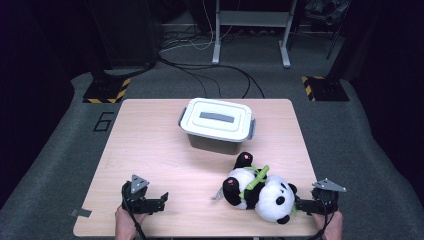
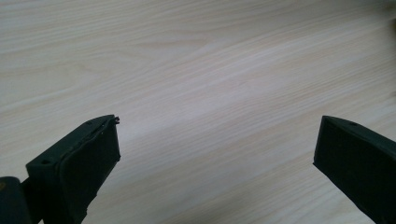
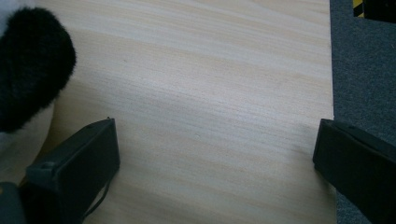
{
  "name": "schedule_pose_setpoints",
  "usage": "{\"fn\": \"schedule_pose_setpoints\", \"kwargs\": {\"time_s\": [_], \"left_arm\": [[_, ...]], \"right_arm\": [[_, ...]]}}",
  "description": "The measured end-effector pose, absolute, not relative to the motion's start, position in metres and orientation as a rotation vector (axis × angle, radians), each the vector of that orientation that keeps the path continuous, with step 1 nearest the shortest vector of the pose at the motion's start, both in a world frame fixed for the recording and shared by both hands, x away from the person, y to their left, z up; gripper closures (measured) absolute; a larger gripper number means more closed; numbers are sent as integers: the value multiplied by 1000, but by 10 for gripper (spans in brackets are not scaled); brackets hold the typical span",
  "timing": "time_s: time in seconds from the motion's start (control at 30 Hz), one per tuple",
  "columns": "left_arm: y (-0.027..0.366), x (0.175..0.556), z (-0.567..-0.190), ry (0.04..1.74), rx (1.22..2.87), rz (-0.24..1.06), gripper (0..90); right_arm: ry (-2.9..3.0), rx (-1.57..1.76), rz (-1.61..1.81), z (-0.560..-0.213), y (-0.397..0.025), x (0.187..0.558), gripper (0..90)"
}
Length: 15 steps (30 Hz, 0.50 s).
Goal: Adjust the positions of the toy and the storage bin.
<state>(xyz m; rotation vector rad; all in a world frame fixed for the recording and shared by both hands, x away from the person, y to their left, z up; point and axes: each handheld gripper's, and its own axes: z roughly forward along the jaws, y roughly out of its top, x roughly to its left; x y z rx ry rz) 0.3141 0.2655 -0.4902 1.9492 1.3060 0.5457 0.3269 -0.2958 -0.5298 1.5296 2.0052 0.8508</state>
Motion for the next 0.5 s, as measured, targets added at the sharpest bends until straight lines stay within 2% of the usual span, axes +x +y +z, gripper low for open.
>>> {"fn": "schedule_pose_setpoints", "kwargs": {"time_s": [0.5], "left_arm": [[213,324,-474,1152,1989,457,0]], "right_arm": [[2001,1534,852,-530,-296,327,0]]}}
